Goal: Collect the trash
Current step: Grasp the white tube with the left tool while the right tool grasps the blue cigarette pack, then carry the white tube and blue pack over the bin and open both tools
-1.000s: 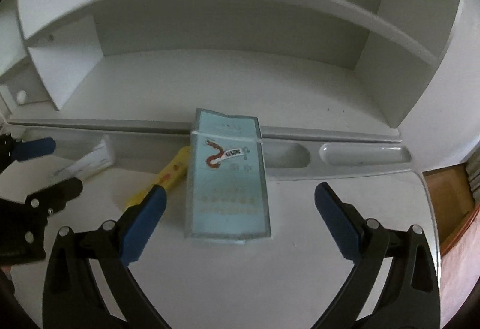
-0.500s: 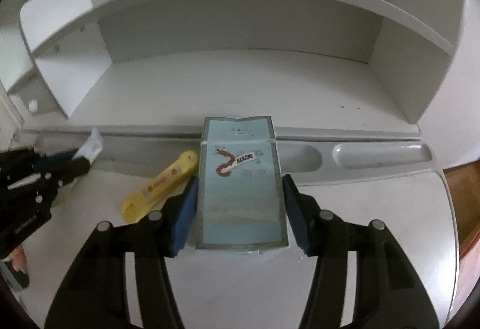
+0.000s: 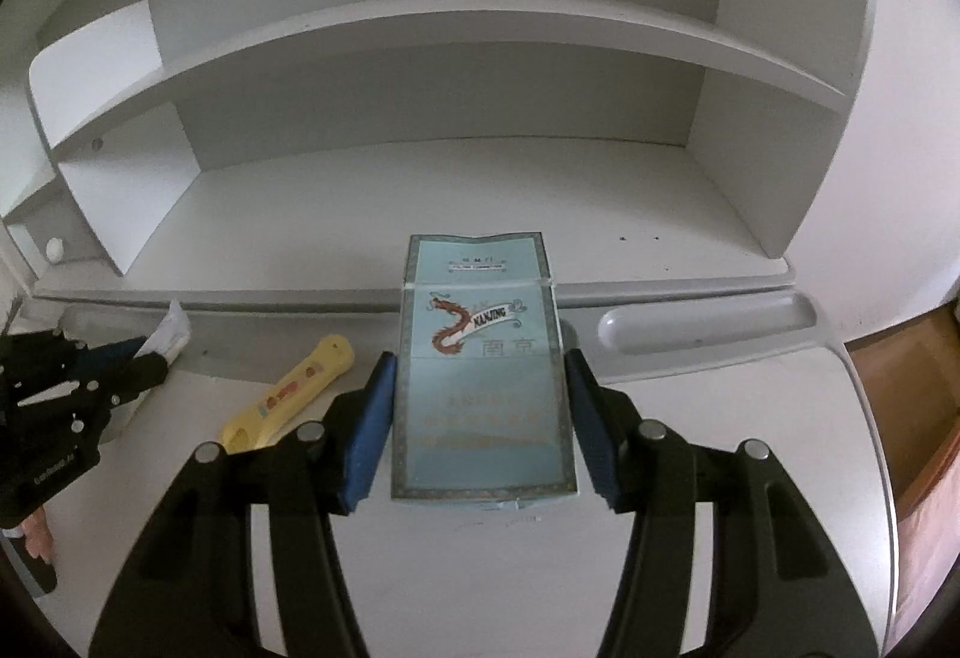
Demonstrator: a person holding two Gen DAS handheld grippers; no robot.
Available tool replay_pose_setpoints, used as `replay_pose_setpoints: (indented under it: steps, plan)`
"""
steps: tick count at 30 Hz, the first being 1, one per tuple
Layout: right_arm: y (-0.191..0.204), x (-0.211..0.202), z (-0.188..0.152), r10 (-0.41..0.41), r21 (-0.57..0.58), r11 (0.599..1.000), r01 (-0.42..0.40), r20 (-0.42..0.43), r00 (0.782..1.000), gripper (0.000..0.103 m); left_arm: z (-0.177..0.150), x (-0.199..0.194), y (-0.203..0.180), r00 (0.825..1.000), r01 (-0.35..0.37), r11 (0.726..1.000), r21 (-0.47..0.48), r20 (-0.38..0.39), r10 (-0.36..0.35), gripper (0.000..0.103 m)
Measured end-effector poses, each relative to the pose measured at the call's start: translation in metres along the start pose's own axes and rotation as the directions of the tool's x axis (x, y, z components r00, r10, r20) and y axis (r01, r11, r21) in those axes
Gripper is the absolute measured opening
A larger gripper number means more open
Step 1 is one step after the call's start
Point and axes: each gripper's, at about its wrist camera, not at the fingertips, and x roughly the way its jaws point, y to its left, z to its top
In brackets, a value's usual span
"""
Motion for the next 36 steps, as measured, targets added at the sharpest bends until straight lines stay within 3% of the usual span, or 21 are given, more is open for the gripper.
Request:
replay_pose_setpoints:
  steps: [14,21,25,31,36]
  plan:
    - [0.014,0.009,-0.005,-0.005,-0.059,0.998,0.005,-0.009,1.0,0.055,-0.001,0.001,0.003,1.0,0.015,1.0,-0.01,0.004,-0.015,0.016]
    - [0.017,-0.014,0.002,0.052,-0.073,0.996,-0.048,0.057,0.997,0.055,0.007,-0.018,-0.013,0.997,0.041,0.999,0.023,0.071,-0.043,0.015]
    - [0.008,-0.049,-0.003,0.074,-0.083,0.994,-0.066,0.101,0.992,0.055,0.014,-0.034,-0.043,0.993,0.071,0.996,0.063,0.095,-0.076,0.015]
    - [-0.064,-0.112,-0.026,0.079,0.042,0.995,-0.088,0.168,0.983,0.055,0.031,-0.062,-0.119,0.974,0.154,0.978,0.143,0.142,-0.174,0.015]
    - [-0.148,-0.174,-0.067,0.0,0.169,0.985,-0.036,0.208,0.978,0.055,0.036,-0.086,-0.223,0.934,0.276,0.926,0.259,0.155,-0.322,0.015]
